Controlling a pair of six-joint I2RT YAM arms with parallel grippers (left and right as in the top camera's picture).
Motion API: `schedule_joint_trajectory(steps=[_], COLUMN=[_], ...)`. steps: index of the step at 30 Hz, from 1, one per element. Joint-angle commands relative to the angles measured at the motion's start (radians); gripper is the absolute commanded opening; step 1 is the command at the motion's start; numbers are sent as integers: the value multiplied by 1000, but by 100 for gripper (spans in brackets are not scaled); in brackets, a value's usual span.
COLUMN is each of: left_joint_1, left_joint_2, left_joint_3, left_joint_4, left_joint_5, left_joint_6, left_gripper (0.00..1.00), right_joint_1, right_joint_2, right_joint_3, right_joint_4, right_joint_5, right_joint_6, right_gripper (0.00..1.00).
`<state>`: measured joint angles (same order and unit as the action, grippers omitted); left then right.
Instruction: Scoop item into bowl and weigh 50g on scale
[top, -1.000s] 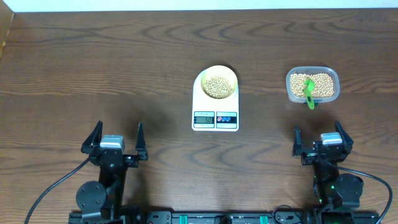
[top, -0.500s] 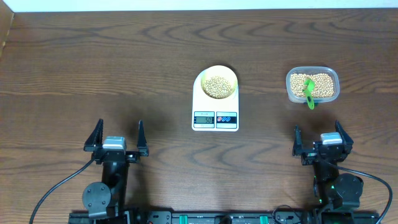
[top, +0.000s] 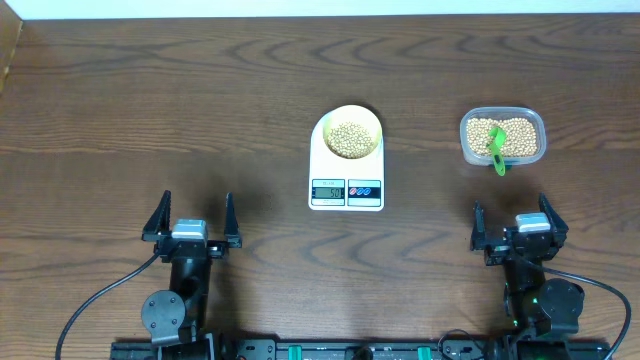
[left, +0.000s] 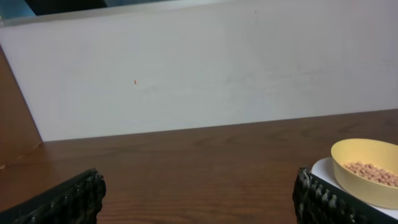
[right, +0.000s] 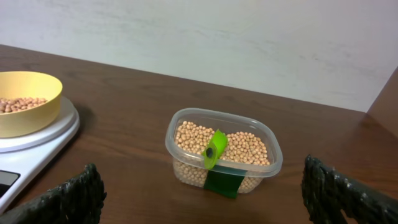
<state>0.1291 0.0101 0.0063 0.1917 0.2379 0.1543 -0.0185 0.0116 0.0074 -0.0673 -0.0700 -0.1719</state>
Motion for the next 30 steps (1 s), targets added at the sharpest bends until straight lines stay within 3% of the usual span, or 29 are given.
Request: schedule_joint_trajectory(steps=[1,10,15,30], left_joint_1=[6,5,5,5], left_joint_2=[-9,-9,-9,-9], left_joint_3=[-2,-2,-2,-2], left_joint_4=[18,-28,-75,-251], left_joint_5=[11,-59,-139,-145], left_joint_6=[-2,-90,-203,-193], left_gripper=[98,98,98,98], right_joint_1=[-7,-7,-7,-7], right_joint_2=[-6,-6,-6,-6], right_joint_3=[-2,-2,-2,-2], right_joint_4=[-4,-4,-4,-4], right_joint_5=[11,11,11,11], right_joint_6=[14,14,14,14], right_gripper=[99,99,99,99])
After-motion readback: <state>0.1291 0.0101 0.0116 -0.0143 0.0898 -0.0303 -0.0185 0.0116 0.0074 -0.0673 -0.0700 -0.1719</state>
